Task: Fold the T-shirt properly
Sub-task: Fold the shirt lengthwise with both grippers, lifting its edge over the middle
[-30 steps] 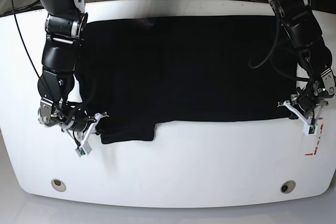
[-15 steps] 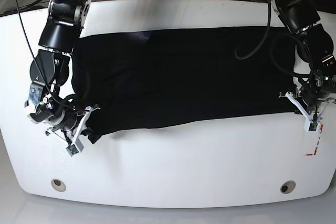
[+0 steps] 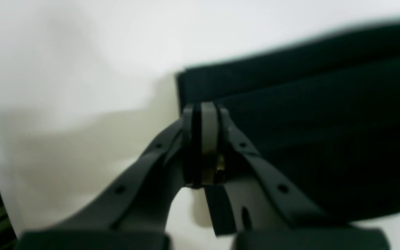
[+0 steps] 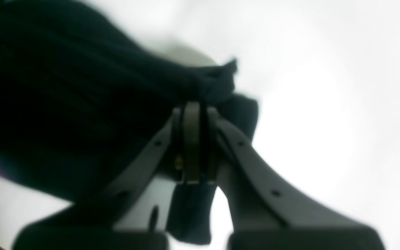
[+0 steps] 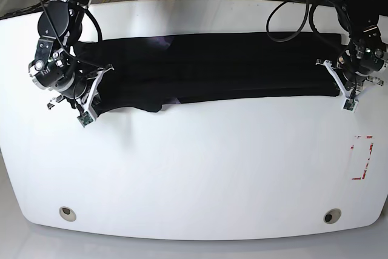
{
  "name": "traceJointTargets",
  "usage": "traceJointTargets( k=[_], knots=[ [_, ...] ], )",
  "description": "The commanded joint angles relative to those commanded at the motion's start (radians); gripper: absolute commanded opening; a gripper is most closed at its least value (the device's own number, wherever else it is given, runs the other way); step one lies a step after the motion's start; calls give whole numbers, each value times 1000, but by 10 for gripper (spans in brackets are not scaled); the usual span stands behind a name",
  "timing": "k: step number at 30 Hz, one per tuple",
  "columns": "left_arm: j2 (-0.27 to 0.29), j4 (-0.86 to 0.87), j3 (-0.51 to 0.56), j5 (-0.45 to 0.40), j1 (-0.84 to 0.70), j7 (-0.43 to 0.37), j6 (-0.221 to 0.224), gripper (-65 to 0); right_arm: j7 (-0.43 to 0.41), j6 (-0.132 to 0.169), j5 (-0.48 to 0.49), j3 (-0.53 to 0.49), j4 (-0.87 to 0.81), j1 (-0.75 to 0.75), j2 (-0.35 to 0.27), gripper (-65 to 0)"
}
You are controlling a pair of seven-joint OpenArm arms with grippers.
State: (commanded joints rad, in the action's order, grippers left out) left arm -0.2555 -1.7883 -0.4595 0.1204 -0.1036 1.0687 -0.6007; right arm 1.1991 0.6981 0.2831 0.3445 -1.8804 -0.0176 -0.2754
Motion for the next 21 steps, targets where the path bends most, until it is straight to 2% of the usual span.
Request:
traceJointTargets(
  k=[2,7,10,12,16,17,21],
  knots=[
    [-2,29,0,2,0,0,-9,-539,0,0,0,0,0,-25,2,-650],
    [-8,71,0,0,-12,0,-52,-281,0,0,0,35,-6,-78,3,-525],
    [-8,48,2,8,-40,0,-58,-178,2,0,23,87,-21,-86,29,-436],
    [-8,8,2,8,-46,0,-60,-146,2,0,77,123,-54,-89,31,-338],
    [0,-81,2,11,-71,0,-60,-144,35,0,169,140,-71,-81,31,-198],
    [3,-95,2,17,-71,0,-60,-144,38,0,192,140,-68,-78,31,-179],
    [31,-98,-3,92,-64,0,-57,-144,43,0,227,130,-64,-52,77,-178]
  ],
)
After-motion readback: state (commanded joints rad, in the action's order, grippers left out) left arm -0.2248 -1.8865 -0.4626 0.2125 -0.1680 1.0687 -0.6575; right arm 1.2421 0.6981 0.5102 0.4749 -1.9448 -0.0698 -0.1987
